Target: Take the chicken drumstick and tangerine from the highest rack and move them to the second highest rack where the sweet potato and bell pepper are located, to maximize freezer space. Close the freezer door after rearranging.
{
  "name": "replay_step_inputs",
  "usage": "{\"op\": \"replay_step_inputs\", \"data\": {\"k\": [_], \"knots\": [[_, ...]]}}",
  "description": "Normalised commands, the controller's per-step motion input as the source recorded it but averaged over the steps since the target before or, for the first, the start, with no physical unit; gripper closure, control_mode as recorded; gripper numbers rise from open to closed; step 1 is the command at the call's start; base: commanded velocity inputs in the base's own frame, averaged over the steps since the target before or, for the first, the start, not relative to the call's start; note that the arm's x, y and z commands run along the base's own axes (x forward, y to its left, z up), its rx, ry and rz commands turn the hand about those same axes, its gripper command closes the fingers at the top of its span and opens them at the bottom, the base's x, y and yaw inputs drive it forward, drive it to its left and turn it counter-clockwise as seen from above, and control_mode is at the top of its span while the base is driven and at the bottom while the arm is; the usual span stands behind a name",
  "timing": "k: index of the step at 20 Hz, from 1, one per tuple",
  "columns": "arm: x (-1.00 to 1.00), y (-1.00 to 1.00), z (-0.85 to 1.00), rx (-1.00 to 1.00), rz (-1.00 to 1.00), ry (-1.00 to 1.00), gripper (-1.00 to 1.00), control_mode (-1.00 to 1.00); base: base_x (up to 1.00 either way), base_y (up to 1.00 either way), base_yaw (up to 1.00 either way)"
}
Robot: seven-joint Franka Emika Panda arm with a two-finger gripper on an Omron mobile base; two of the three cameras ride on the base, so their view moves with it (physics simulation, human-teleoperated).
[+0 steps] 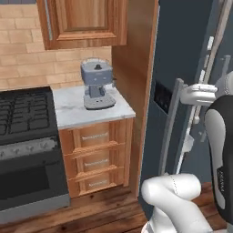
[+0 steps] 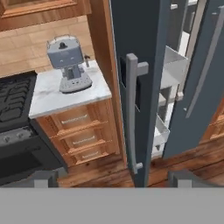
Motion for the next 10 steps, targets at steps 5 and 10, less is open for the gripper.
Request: {"op": "replay_step_inputs", "data": {"k": [5, 10], "knots": [[0.00, 0.00, 0.00, 0.00, 0.00, 0.00, -1.00, 1.00, 0.73, 0.73, -0.64], [0.00, 0.00, 0.00, 0.00, 0.00, 0.00, -1.00, 1.00, 0.64, 0.57, -0.63]]}}
